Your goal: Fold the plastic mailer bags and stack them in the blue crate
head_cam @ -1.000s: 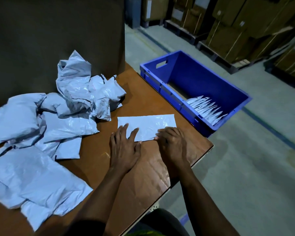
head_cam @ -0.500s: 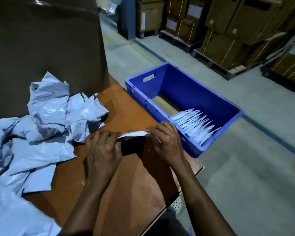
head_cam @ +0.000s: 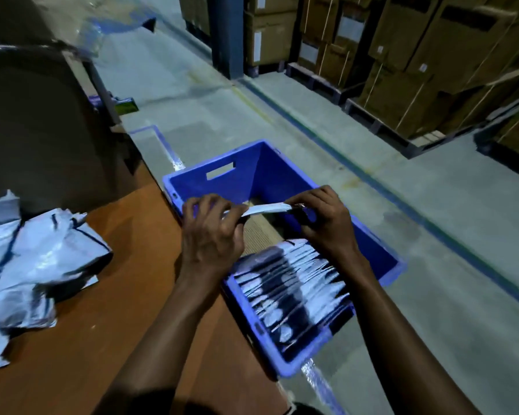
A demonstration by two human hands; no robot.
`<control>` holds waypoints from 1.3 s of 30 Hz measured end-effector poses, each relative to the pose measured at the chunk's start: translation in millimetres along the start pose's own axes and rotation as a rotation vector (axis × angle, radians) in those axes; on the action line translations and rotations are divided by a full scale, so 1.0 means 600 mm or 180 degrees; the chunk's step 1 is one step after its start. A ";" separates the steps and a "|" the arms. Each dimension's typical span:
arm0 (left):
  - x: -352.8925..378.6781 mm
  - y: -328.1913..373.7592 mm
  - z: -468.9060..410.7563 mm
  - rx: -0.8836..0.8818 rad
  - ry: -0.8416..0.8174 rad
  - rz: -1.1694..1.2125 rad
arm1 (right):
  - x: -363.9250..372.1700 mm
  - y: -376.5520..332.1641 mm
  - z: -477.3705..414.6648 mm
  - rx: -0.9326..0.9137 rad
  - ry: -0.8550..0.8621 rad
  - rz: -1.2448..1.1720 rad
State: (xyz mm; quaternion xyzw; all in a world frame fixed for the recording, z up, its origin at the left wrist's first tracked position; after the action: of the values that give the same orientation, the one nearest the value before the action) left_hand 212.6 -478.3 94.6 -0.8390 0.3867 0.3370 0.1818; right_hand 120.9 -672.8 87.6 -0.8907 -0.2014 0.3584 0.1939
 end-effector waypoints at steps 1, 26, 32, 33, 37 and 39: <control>0.029 0.008 -0.008 0.0045 -0.0152 -0.0089 | 0.004 0.030 -0.006 0.0116 -0.0134 0.0004; 0.378 0.024 0.108 -0.1427 -0.4788 0.0483 | 0.231 0.279 0.080 0.2015 -0.3434 0.0112; 0.421 0.039 0.169 -0.1823 -0.5141 0.0749 | 0.258 0.281 0.084 0.1982 -0.3606 0.0178; 0.424 0.040 0.176 -0.1831 -0.5184 0.0770 | 0.257 0.280 0.088 0.2021 -0.3637 0.0117; 0.422 0.041 0.180 -0.1986 -0.5265 0.0828 | 0.256 0.286 0.118 0.2016 -0.3845 0.0075; 0.431 0.043 0.179 -0.2002 -0.5297 0.0900 | 0.253 0.291 0.122 0.2139 -0.3904 0.0110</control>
State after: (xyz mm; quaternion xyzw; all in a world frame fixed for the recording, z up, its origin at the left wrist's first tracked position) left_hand 269.7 -570.0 -165.4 -0.2793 0.1196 0.9449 0.1218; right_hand 207.3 -730.2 -132.0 -0.4225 -0.1385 0.8424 0.3045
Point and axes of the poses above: each hand's wrist, its own z-axis away from the middle knuckle, its own x-axis out of the palm, y = z × x, the point moved 7 cm from there along -z, towards the middle knuckle, and after that the axes turned 9 degrees about -z, right-handed, at the moved point
